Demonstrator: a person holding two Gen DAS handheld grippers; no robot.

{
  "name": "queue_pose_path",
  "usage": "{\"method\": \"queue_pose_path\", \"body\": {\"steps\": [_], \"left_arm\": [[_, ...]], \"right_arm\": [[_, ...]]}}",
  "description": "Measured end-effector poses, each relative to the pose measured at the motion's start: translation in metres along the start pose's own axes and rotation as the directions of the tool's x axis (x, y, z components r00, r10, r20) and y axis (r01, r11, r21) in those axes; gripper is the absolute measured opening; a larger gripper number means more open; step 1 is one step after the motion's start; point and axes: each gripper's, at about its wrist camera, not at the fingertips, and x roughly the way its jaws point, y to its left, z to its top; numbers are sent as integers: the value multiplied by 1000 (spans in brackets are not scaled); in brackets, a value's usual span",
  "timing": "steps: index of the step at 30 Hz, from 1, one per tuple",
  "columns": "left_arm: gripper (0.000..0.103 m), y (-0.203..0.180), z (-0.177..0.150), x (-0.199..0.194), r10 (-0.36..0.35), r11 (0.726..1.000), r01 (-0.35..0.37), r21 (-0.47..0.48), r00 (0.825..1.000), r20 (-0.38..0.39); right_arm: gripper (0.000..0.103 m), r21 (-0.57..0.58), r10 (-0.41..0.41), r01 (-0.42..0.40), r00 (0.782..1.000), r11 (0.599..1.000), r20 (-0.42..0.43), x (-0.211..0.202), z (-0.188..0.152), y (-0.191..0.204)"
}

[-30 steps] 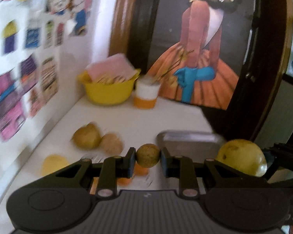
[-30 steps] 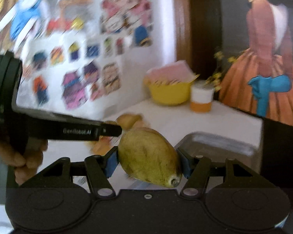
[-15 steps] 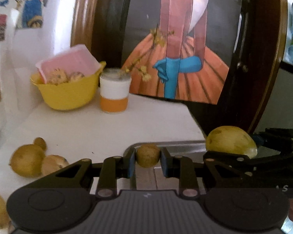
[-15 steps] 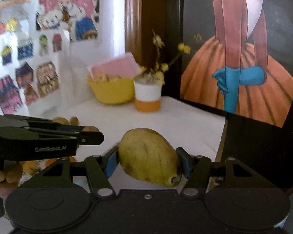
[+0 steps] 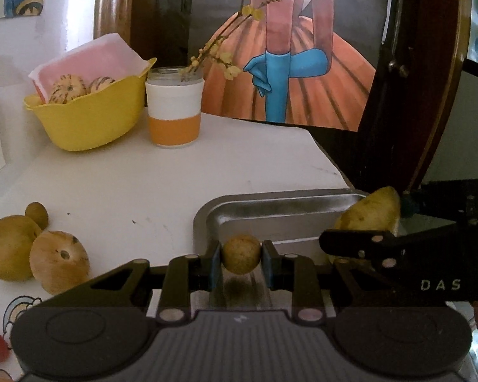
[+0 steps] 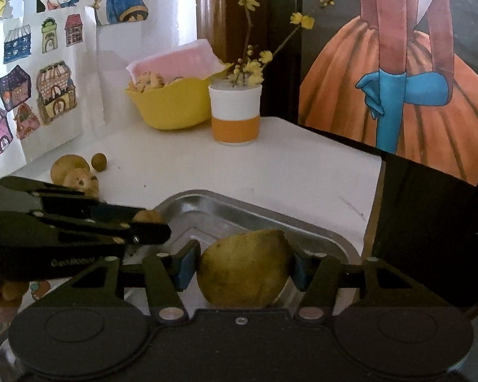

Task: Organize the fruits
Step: 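Carry the pear with the right tool while the left tool carries the brown fruit to the tray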

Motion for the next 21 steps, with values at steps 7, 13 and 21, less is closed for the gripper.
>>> {"method": "queue_pose_path", "body": {"steps": [7,13,21], "left_arm": [[31,-1,-1,-2,-2,1000,2,-1,1000,-2],[41,-2,-1,-10,1,1000,-1,-11,1000,8],[87,-2,-5,-51,54,997,-50,-62,996,69]], "right_arm": [[58,-3,4,-4,1000,1000,7,-5,-3,1],[63,25,3,-3,1000,1000,4,-13,-13,-1],[82,79,5,-9,999,997,43,-39,-30,6]]}}
